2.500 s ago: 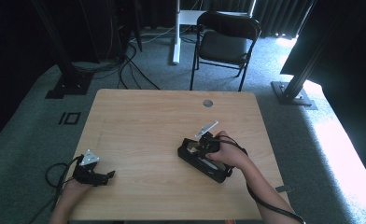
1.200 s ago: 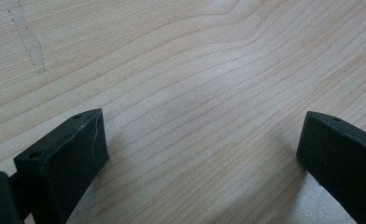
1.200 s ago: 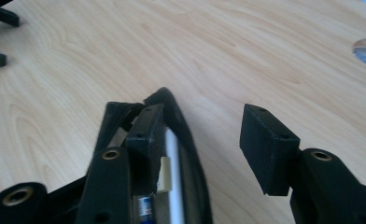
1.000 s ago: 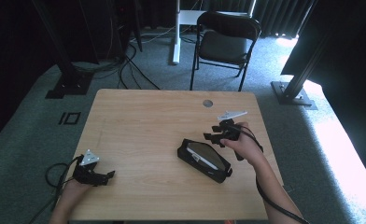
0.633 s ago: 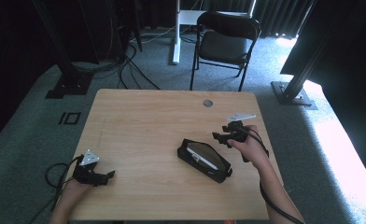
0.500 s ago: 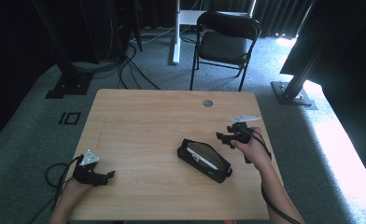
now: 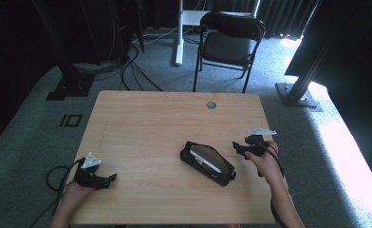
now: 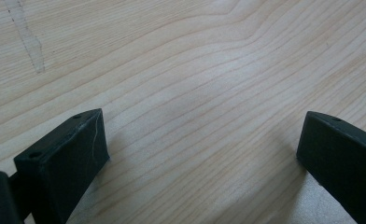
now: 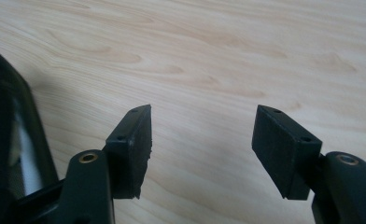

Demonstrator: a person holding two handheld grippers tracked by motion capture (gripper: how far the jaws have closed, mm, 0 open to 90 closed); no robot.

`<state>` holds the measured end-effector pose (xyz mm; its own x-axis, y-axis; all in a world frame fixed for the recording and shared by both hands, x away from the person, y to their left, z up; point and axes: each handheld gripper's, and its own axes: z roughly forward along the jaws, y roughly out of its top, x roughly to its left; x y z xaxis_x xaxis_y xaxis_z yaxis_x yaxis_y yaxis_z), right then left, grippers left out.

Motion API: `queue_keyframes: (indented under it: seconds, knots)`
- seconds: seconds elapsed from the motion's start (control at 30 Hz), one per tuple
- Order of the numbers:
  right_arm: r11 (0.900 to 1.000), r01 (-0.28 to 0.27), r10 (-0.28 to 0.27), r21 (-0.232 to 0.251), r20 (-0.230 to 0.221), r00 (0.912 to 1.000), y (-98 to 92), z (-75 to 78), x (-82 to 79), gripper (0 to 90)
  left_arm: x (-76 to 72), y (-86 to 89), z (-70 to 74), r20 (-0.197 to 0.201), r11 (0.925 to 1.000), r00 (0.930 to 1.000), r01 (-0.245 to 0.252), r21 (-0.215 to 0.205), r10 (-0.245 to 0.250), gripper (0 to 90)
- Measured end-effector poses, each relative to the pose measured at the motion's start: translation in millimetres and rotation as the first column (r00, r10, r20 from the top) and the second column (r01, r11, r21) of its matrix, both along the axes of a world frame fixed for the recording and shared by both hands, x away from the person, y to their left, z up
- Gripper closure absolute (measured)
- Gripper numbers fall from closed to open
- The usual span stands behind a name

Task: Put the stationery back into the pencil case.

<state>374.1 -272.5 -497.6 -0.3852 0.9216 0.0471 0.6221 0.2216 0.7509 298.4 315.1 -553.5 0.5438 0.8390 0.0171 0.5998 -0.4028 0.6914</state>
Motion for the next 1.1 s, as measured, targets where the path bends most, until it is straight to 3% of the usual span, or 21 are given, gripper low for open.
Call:
queue_keyframes:
  seconds: [0.2,0.47,0.7,1.1]
  knots:
    - [0.998,0.070,-0.070,0.000,0.005,0.9975,-12.0,-10.2,-10.2,36.8,0.0,0.0,0.0,0.000,1.0000,1.0000,0.000,0.000,0.000,2.1]
    - [0.994,0.111,-0.111,-0.014,-0.012,0.9938,-23.6,-25.2,-22.7,36.9,0.0,0.0,0.0,0.000,1.0000,1.0000,0.000,0.000,0.000,2.1]
    - [0.986,0.169,-0.169,-0.003,-0.030,0.9851,-33.2,-36.9,-33.1,36.4,0.0,0.0,0.0,0.000,1.0000,1.0000,0.000,0.000,0.000,2.1]
    - [0.981,0.192,-0.193,-0.024,-0.053,0.9798,-39.4,-52.2,-48.3,34.7,0.0,0.0,0.0,0.000,1.0000,1.0000,0.000,0.000,0.000,2.2]
